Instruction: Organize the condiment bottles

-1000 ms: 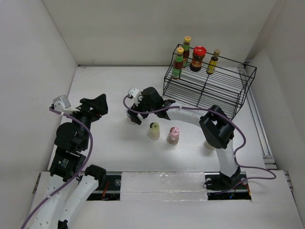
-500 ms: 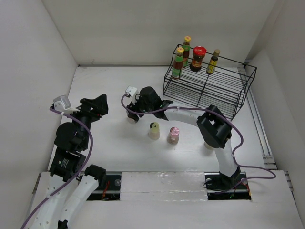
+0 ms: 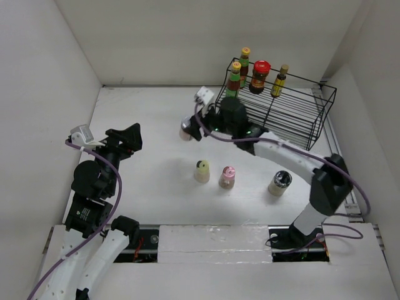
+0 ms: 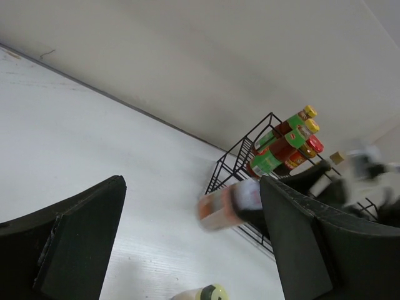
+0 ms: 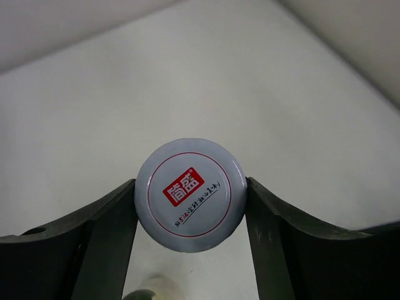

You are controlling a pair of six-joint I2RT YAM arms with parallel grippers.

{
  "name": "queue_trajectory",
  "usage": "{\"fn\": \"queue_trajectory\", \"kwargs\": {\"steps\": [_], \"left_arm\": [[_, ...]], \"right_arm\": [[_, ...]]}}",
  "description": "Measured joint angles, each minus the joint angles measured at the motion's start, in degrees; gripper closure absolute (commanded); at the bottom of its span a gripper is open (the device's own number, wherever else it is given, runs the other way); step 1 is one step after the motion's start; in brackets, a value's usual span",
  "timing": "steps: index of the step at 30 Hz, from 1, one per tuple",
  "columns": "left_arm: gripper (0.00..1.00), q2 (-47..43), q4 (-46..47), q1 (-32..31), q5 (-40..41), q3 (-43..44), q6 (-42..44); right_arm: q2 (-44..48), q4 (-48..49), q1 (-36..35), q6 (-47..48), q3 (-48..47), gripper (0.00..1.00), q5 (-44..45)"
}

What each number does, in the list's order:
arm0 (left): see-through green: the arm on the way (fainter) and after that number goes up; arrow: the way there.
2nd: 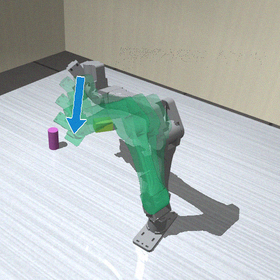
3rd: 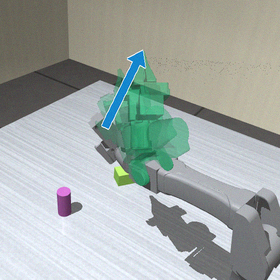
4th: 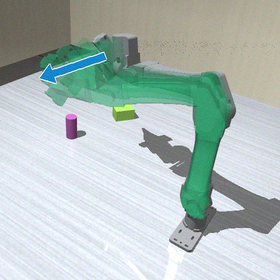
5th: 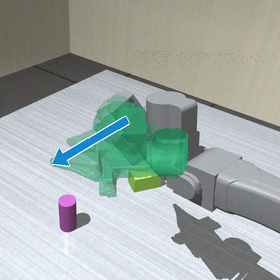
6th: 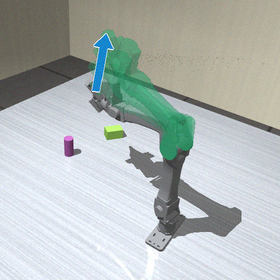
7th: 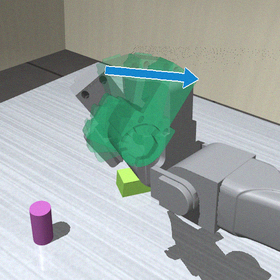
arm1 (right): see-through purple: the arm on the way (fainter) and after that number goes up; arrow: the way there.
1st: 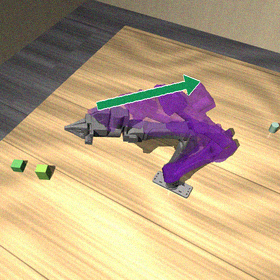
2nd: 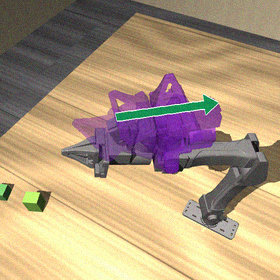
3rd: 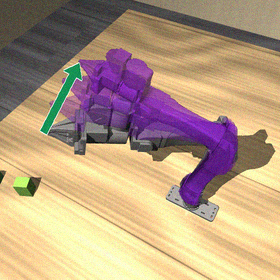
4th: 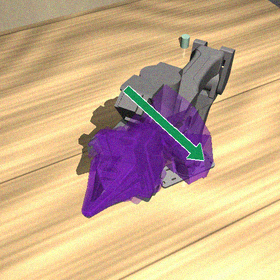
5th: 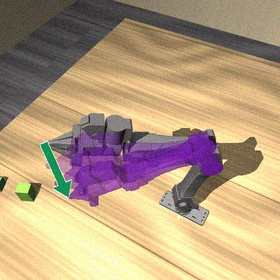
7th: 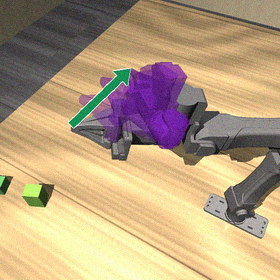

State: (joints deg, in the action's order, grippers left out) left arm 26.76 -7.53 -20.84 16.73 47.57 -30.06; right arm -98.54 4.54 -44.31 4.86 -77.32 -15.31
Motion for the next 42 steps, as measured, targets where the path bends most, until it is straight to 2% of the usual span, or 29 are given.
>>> {"fn": "queue_trajectory", "kwargs": {"steps": [6, 10, 20, 32, 34, 37, 42], "left_arm": [[0.16, 0.0, 0.0, 0.0, -0.22, 0.0, 0.0], [0.16, 0.0, 0.02, 0.0, -0.28, 0.0, 0.0], [0.16, 0.0, 0.02, 0.0, -0.31, 0.0, 0.0], [0.16, 0.02, 0.02, 0.0, -0.28, 0.0, 0.0], [0.16, 0.02, 0.02, 0.0, -0.28, 0.0, 0.0], [0.16, 0.02, 0.0, 0.0, -0.26, 0.0, 0.0], [0.16, 0.02, 0.02, 0.0, -0.28, 0.0, 0.0]], "right_arm": [[16.22, 4.79, 12.02, -2.27, 3.06, 0.52, -0.24], [19.89, 4.76, 20.55, -3.28, 4.5, 0.53, 0.02], [13.62, -1.88, 32.57, -4.55, 3.19, 0.55, -1.27], [1.38, -5.53, 33.7, -4.02, -4.81, 0.55, -1.2], [0.74, -5.88, 33.57, -3.8, -4.83, 0.44, -0.87], [0.52, -6.32, 33.07, -3.15, -5.16, 0.22, 0.68], [0.61, -5.99, 32.26, -2.27, -6.78, 0.09, 2.1]]}}
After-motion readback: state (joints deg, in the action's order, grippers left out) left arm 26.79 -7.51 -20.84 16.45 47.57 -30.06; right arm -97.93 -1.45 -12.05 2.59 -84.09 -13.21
